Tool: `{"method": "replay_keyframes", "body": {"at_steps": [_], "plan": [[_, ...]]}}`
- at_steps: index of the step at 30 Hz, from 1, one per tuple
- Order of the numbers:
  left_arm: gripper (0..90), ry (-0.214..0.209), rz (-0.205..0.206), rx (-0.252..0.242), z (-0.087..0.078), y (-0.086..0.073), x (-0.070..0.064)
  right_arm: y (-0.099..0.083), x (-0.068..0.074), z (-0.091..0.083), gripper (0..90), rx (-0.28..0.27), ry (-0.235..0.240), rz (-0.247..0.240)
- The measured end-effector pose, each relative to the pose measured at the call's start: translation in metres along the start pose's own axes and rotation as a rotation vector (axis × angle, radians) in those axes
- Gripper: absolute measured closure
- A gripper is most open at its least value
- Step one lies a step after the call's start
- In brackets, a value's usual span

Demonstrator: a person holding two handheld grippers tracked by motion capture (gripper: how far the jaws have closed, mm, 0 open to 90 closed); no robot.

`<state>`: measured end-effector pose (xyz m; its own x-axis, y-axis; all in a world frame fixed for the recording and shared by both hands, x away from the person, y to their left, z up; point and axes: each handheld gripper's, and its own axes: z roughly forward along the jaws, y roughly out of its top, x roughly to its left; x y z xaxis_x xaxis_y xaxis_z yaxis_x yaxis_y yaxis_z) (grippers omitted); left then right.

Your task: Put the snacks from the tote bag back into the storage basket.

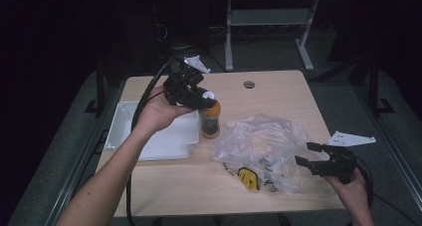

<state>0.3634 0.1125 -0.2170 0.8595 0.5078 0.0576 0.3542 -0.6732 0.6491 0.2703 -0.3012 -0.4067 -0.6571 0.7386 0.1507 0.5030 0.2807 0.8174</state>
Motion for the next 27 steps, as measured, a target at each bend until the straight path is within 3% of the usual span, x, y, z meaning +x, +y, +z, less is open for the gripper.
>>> {"method": "replay_keyframes", "body": {"at_steps": [16, 27], "plan": [[59.1, 0.051, -0.076, 0.011, -0.015, -0.027, 0.023, 0.0, 0.0, 0.001, 25.8, 0.004, -0.007, 0.001], [59.1, 0.073, -0.104, 0.022, -0.023, -0.042, 0.033, 0.0, 0.0, 0.001, 25.4, 0.005, -0.005, -0.001]]}}
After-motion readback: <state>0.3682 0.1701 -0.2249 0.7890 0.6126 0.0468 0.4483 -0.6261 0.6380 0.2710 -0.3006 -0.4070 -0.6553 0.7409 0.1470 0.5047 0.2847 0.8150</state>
